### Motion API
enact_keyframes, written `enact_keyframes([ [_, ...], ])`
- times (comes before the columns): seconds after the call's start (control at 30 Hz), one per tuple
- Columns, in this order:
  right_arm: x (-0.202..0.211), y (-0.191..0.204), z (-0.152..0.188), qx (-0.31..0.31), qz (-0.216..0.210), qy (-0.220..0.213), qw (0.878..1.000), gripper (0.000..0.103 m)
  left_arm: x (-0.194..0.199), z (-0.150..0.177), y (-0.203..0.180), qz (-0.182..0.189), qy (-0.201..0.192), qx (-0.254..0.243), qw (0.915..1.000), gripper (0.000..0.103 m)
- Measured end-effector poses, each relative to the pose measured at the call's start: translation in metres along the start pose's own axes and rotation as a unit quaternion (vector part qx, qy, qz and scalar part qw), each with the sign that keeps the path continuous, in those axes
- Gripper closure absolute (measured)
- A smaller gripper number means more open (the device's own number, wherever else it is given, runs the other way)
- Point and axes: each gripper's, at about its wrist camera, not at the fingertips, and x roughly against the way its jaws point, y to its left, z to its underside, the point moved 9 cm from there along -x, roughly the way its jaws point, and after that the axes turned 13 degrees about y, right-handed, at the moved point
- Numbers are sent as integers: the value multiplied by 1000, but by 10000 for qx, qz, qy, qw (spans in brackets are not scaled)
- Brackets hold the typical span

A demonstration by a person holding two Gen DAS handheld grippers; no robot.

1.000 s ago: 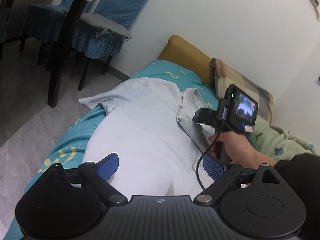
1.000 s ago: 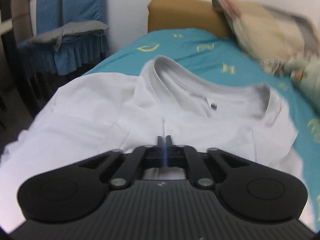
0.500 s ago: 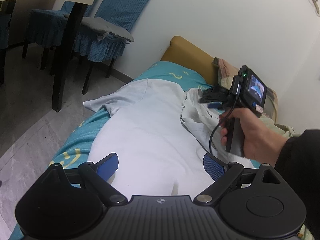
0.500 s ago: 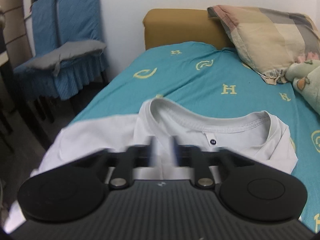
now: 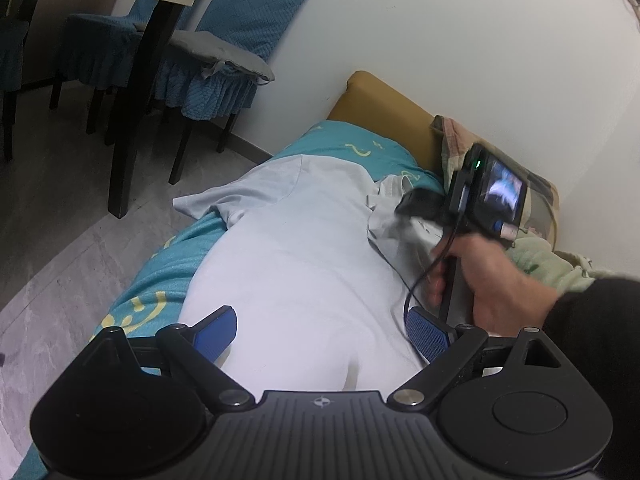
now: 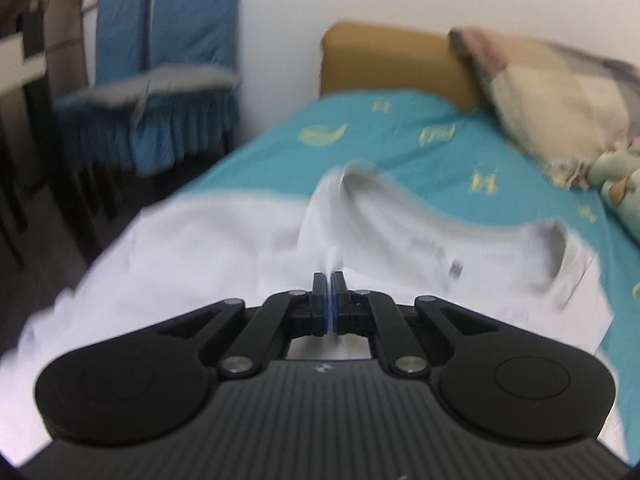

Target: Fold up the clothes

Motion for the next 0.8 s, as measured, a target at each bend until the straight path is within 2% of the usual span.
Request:
enact_keyframes([
  [0.13, 4, -13, -31, -185, 137, -228, 9995, 98, -4, 1, -1, -63, 28, -81, 9999, 10],
  [0.3, 2, -27, -32, -558, 79, -77, 9984, 93, -9, 1, 3, -172, 17, -164, 9997, 10],
  [0.37, 8, -32, -28, -668, -3, -72, 9977, 58, -9, -1, 4, -167, 9, -141, 9998, 10],
  [0.4, 12, -34, -26, -712, -36, -93, 9974, 27, -8, -1, 5, -160, -10, -147, 9998, 10],
  [0.43, 25, -36, -24, -690, -17, -265, 9973, 16, -7, -2, 5, -153, -29, -152, 9998, 10],
  [0.47, 39, -38, -21, -674, -2, -420, 9968, 16, -5, -2, 4, -148, -47, -182, 9997, 10],
  [0.63, 118, -54, 7, -758, -81, -614, 9952, 16, 9, -3, -7, -151, -193, -466, 9986, 10],
  [0.8, 227, -59, 66, -644, -40, -836, 9944, 16, 28, -5, -21, -185, -362, -911, 9950, 10],
])
